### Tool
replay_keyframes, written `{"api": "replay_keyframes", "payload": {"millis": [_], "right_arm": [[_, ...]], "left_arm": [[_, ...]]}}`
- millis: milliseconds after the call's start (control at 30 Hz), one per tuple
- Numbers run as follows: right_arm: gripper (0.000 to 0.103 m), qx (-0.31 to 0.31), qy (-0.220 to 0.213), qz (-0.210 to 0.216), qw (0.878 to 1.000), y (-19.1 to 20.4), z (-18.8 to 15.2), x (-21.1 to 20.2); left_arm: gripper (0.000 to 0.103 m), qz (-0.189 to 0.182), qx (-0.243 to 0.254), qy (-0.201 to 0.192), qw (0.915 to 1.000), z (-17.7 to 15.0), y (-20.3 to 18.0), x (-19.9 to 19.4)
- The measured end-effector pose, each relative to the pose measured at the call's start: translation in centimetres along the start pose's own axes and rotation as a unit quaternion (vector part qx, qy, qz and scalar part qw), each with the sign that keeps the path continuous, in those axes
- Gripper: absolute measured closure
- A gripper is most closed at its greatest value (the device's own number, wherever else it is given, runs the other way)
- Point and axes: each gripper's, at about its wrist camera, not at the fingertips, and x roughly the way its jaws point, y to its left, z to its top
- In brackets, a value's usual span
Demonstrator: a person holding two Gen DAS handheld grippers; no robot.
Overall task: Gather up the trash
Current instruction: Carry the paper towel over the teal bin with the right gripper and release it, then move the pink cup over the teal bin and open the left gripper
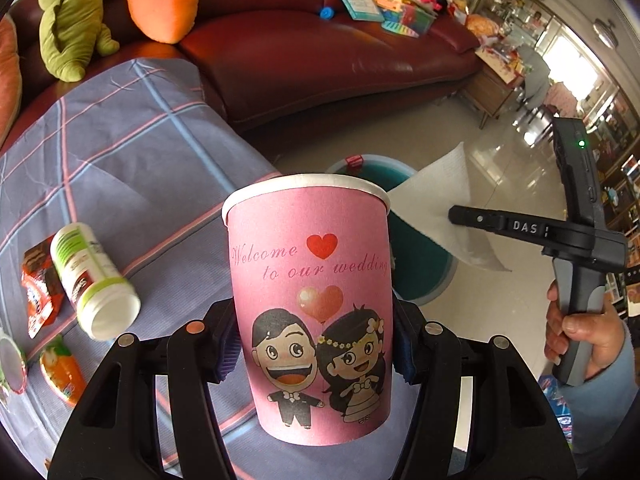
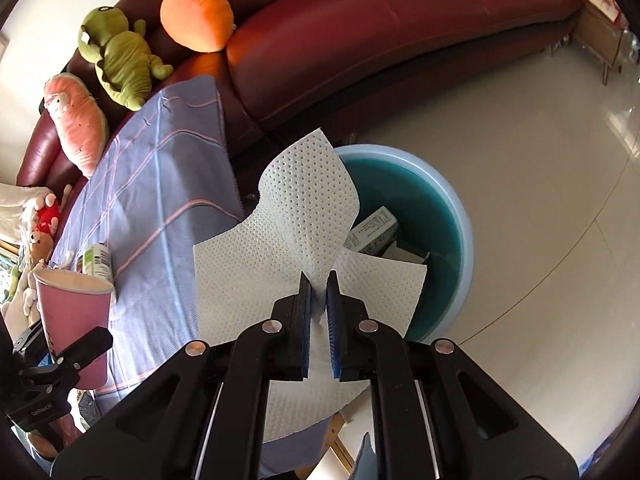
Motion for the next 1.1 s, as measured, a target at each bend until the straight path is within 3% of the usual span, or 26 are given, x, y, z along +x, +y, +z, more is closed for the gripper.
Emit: {"api": "replay_keyframes", "payload": {"millis": [100, 200, 267, 367, 433, 500, 600, 1100], "right_arm": [[0.092, 0.001, 0.010, -0.001, 1.000, -0.5, 0.6, 1.0], [0.073, 0.001, 0.018, 0.000, 1.000, -0.9, 1.1, 1.8], [0.066, 0.001, 0.021, 0.004, 1.000, -1.1, 1.4, 2.1], [0.065, 0.003, 0.023, 0.007, 1.000, -1.4, 1.6, 2.1], [0.056, 0.003, 0.021, 0.006, 1.000, -1.6, 1.6, 1.7], [0.040, 0.001, 0.013, 0.002, 1.000, -1.8, 1.6, 0.9], [0.031, 0.003, 0.004, -0.002, 1.000, -2.3, 1.5, -0.2], [0.021, 0.011, -0.007, -0.046, 0.999, -3.8, 1.6, -3.2]], "left_arm": [[0.043, -0.003, 0.002, 0.002, 1.0000, 0.6, -0.5, 0.7], [0.043, -0.005, 0.001, 0.003, 1.0000, 1.0, -0.9, 1.2], [0.043, -0.007, 0.000, 0.006, 1.0000, 1.2, -1.2, 1.7], [0.043, -0.009, -0.003, 0.011, 0.9999, 1.4, -1.5, 2.2], [0.043, -0.010, -0.001, 0.012, 0.9999, 1.7, -1.8, 2.5], [0.043, -0.012, 0.002, 0.014, 0.9998, 1.9, -2.1, 2.7], [0.043, -0.014, 0.011, 0.017, 0.9997, 2.2, -2.9, 3.2], [0.040, -0.029, 0.044, 0.050, 0.9974, 2.9, -5.8, 6.6]]}}
